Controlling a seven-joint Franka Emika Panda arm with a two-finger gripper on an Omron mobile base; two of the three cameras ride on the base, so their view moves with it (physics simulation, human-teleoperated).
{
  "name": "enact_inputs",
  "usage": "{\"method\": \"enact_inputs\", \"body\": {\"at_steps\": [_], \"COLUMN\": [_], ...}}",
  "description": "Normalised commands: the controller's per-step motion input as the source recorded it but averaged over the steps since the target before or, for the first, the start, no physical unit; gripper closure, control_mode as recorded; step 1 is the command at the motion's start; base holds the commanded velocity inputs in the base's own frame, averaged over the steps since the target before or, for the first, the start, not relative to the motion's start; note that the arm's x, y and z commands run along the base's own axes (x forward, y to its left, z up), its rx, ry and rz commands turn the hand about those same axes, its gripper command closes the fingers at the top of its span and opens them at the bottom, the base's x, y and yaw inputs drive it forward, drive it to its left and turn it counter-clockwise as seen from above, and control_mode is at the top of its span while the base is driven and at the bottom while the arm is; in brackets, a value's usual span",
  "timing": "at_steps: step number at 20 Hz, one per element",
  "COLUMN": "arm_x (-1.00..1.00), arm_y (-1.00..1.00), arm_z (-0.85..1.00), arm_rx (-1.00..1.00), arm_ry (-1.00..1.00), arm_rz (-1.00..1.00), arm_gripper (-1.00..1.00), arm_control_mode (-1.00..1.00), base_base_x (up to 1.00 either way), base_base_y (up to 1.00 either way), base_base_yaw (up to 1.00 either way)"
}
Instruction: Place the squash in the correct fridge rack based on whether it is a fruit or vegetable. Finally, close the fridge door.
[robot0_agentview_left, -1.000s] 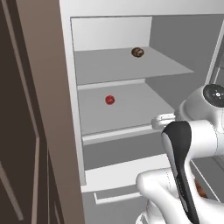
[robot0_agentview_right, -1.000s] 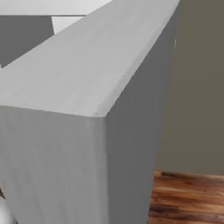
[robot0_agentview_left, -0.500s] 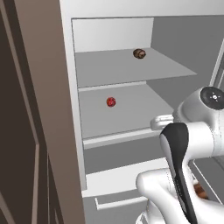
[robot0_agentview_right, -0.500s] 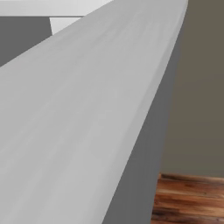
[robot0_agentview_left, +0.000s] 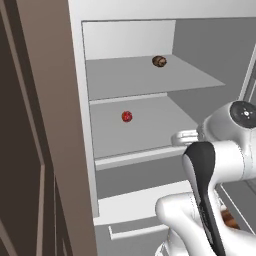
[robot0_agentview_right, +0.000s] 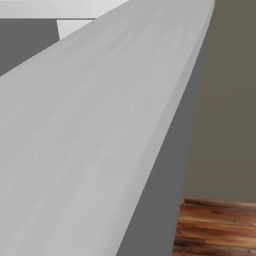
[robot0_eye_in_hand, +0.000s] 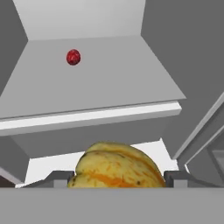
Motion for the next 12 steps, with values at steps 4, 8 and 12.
{"method": "enact_inputs", "body": {"at_steps": [4,8,12], "arm_x": [-0.1,-0.01,0.0], "arm_y": [0.01,0.05,0.2], "arm_z": [0.0,0.23,0.4], "arm_rx": [0.0,0.0,0.0], "arm_ry": [-0.31,-0.33,-0.22], "arm_rz": [0.02,0.02,0.0], "arm_gripper": [1.0,1.0,1.0], "arm_control_mode": [-1.0,-1.0,-1.0], "base_base_x": [0.0,0.0,0.0], "base_base_y": [0.0,0.0,0.0], "base_base_yaw": [0.0,0.0,0.0]}}
